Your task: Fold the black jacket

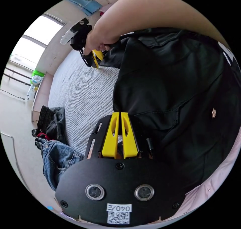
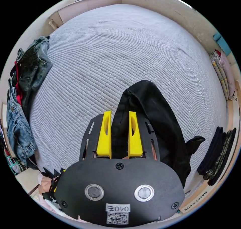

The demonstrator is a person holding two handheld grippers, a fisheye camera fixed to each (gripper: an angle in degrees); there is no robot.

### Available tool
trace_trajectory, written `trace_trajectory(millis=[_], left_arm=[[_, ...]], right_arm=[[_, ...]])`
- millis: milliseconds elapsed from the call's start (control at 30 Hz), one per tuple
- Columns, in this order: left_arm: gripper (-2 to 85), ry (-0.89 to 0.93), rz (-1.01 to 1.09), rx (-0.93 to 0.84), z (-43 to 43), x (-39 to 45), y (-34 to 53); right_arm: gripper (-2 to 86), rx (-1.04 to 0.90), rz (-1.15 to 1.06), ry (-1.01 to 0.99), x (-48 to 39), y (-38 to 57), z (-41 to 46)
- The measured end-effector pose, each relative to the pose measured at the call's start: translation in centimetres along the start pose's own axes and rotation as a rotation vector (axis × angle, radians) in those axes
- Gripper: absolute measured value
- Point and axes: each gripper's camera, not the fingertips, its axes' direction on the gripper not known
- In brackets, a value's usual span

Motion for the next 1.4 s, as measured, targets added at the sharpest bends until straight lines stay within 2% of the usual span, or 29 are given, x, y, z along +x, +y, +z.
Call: trace_trajectory(millis=[67,233,333,467,533,633,700,800,900,1000,1033,1067,1100,1167,1233,1300,1400], left_arm=[[-0.9,0.032,-0.028,0.002,-0.7,-1.5,-0.1],[-0.9,0.130,-0.155,0.049,-4.7,-8.5,2.1],[-0.9,0.216,-0.224,0.024,-5.9,-12.2,5.0],[-0.7,0.195,-0.213,-0.136,-4.1,-13.1,5.0],[0.2,0.180,-0.242,-0.185,-3.1,-13.3,4.2],[1.5,0.123,-0.224,-0.224,-2.7,-12.8,3.1],[2.0,0.110,-0.226,-0.211,-3.5,-12.9,2.6],[2.2,0.109,-0.236,-0.170,-5.0,-13.3,2.0],[1.8,0.178,-0.248,-0.050,-8.1,-14.3,1.9],[3.1,0.289,-0.296,0.041,-10.6,-16.6,2.1],[3.5,0.281,-0.301,0.025,-10.7,-16.9,1.9],[1.5,0.174,-0.341,-0.035,-10.9,-17.4,1.3],[0.1,-0.009,-0.376,-0.125,-10.8,-17.6,0.3],[-0.7,-0.133,-0.321,-0.247,-10.4,-17.1,-2.2],[-1.0,-0.188,-0.249,-0.240,-10.3,-16.6,-6.0],[-0.2,-0.235,-0.094,-0.152,-9.0,-15.6,-12.6],[1.4,-0.163,0.003,-0.028,-5.7,-15.2,-21.3]], right_arm=[[0.3,0.058,-0.002,-0.013,-0.4,-1.2,-1.7],[-0.8,0.174,-0.069,0.054,-2.8,-4.9,-6.3],[-0.6,0.275,-0.040,-0.019,-3.8,-7.2,-8.6],[1.8,0.266,-0.027,-0.274,-5.6,-9.9,-7.0],[9.6,0.144,-0.060,-0.279,-7.0,-10.4,-4.8],[10.9,0.233,-0.110,-0.233,-6.8,-7.0,-5.5],[11.3,0.293,-0.167,-0.287,-5.0,-3.1,-7.2],[10.4,0.359,-0.209,-0.280,1.0,5.5,-10.3],[7.9,0.374,-0.131,-0.194,9.9,14.2,-12.7],[6.7,0.305,0.008,-0.116,19.0,21.0,-13.0],[6.5,0.271,0.061,-0.119,22.0,23.3,-12.6],[6.3,0.258,0.097,-0.151,24.4,25.3,-12.2],[6.2,0.259,0.115,-0.170,25.4,26.1,-12.0],[6.1,0.263,0.159,-0.234,28.1,28.7,-10.7],[6.3,0.259,0.159,-0.263,28.8,29.6,-9.5],[7.2,0.256,0.139,-0.260,28.5,29.4,-8.5],[7.9,0.285,0.040,-0.304,26.3,27.1,-7.7]])
